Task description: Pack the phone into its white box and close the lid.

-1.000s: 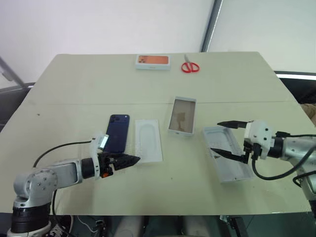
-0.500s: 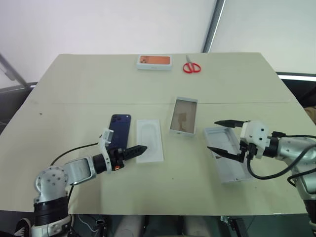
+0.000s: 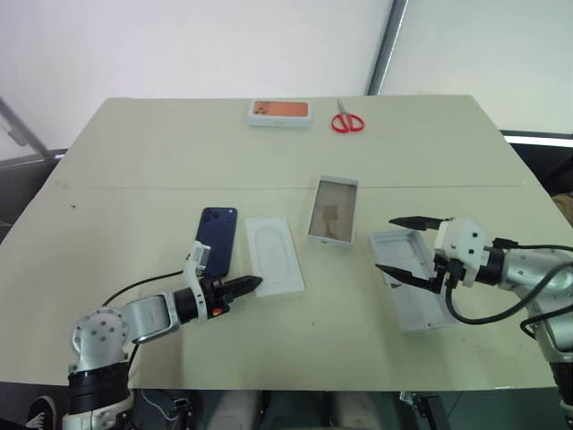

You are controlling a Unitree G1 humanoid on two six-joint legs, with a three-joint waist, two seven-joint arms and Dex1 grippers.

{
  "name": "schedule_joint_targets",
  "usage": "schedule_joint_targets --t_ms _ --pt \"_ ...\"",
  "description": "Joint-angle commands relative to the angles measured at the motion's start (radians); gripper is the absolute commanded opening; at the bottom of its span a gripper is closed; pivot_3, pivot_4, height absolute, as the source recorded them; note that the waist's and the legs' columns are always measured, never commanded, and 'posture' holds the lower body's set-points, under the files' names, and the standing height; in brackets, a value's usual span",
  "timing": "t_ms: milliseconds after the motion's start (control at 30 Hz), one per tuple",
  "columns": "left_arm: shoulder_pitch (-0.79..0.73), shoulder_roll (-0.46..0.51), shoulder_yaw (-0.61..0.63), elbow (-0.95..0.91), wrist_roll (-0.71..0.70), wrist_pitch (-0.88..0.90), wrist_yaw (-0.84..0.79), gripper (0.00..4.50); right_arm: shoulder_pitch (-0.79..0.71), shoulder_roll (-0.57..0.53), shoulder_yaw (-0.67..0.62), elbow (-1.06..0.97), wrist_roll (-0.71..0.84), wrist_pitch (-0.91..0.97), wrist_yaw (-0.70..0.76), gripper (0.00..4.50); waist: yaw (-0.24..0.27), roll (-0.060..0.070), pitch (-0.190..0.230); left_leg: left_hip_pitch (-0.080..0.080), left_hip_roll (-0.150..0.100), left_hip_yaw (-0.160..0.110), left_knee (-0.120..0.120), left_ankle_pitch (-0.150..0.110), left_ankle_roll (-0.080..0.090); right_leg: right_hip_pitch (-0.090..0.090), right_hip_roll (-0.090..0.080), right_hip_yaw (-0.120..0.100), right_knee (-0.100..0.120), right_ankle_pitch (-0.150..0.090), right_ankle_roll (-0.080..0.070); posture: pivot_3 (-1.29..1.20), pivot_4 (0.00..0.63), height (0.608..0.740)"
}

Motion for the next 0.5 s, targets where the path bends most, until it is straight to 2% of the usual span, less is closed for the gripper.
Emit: schedule_joint_targets --t_ms 33,367,433,500 --pt "0.01 0.012 0.001 -0.012 -0.032 -0.005 0.001 0.68 -0.008 0.002 -0.006 -0.017 0.0 -0.016 -0.007 4.5 0.0 0.0 0.0 0.0 0.0 0.0 0.0 0.0 0.0 0.0 0.0 0.0 0.0 0.0 0.0 0.0 0.15 0.74" --pt "0.023 0.017 -0.021 -0.011 -0.021 -0.024 0.003 0.68 -0.013 0.0 0.0 -0.024 0.002 -0.013 -0.016 4.5 0.0 0.0 0.0 0.0 0.0 0.0 0.0 0.0 0.0 0.0 0.0 0.0 0.0 0.0 0.0 0.0 0.15 0.74" --pt "0.023 0.015 -0.02 -0.007 -0.034 -0.024 0.006 0.11 -0.011 0.0 0.0 -0.024 0.001 -0.014 -0.017 4.5 0.0 0.0 0.0 0.0 0.0 0.0 0.0 0.0 0.0 0.0 0.0 0.0 0.0 0.0 0.0 0.0 0.15 0.74" --pt "0.022 0.012 -0.018 -0.001 -0.048 -0.027 0.013 0.03 -0.008 0.0 0.001 -0.025 -0.001 -0.016 -0.017 4.5 0.001 0.001 -0.001 0.0 0.0 0.0 0.0 0.0 0.0 0.0 0.0 0.0 0.0 0.0 -0.001 0.0 0.15 0.74"
